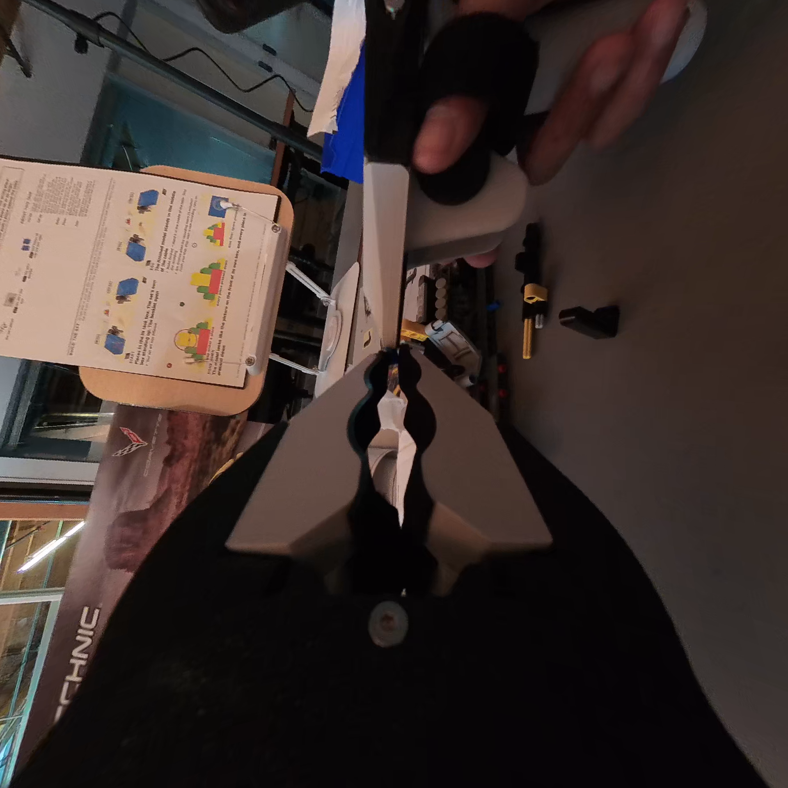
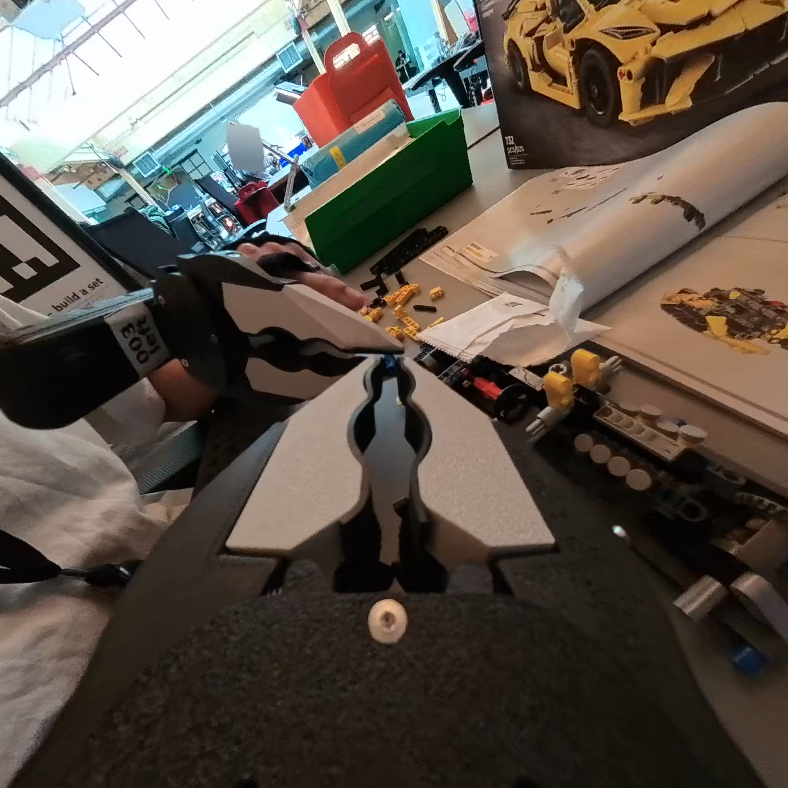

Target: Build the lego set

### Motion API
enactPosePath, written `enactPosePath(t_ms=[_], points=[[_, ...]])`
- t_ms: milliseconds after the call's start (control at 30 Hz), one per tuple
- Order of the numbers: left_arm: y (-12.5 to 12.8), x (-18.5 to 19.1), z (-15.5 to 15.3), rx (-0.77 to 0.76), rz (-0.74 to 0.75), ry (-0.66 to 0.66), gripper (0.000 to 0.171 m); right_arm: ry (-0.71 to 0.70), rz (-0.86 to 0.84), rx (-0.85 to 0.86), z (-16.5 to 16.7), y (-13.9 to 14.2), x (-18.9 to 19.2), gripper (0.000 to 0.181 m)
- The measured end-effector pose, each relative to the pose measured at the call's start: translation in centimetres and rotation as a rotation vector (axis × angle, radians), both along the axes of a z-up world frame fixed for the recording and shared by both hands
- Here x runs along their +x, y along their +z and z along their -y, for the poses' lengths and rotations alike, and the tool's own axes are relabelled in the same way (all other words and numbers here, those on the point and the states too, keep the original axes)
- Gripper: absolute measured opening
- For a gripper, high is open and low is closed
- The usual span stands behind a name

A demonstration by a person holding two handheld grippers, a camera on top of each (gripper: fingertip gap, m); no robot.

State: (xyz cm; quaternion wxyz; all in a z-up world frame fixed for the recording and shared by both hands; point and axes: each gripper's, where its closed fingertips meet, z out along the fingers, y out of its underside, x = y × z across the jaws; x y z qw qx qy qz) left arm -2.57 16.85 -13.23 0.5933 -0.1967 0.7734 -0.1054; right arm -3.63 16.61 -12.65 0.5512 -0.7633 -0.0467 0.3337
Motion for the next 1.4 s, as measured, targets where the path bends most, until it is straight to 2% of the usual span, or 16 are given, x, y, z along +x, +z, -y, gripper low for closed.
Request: enactPosePath(t_ms=[300, 400, 467, 533, 633, 700, 833, 967, 1100, 1400], points=[[0.2, -0.1, 0.1, 0.097, 0.029, 0.008, 0.002, 0.004, -0.018, 0.003, 0.1, 0.1, -0.1, 0.004], [0.2, 0.0, 0.3, 0.078, 0.035, 0.003, 0.002, 0.014, 0.008, 0.01, 0.2, 0.1, -0.1, 0.004], [-0.2, 0.0, 0.5, -0.061, -0.008, 0.003, 0.003, 0.015, 0.034, 0.014, 0.4, -0.1, 0.1, 0.004], [-1.0, -0.5, 0.5, -0.298, -0.088, 0.019, 0.014, -0.014, 0.066, 0.016, 0.9, -0.1, 1.2, 0.004], [-4.4, -1.9, 1.9, -0.728, -0.386, 0.054, 0.031, -0.095, 0.091, 0.016, 2.5, 0.1, 3.6, 0.003], [-6.1, -2.7, 3.8, -0.9, -0.531, 0.052, 0.034, -0.147, 0.125, 0.002, 3.4, -0.7, 4.9, 0.004], [-8.2, -2.3, 4.0, -0.955, -0.574, 0.287, 0.039, -0.201, 0.171, -0.023, 4.1, -1.9, 5.9, 0.004], [-8.0, -1.7, 4.8, -0.997, -0.506, 0.408, 0.033, -0.208, 0.193, 0.017, 4.0, -1.3, 5.9, 0.004], [-7.7, -1.1, 5.4, -1.041, -0.484, 0.455, 0.026, -0.197, 0.162, 0.034, 4.1, -1.0, 5.6, 0.004], [-8.3, -1.0, 4.7, -1.032, -0.462, 0.561, 0.019, -0.192, 0.107, 0.052, 4.2, -0.5, 5.7, 0.004]])
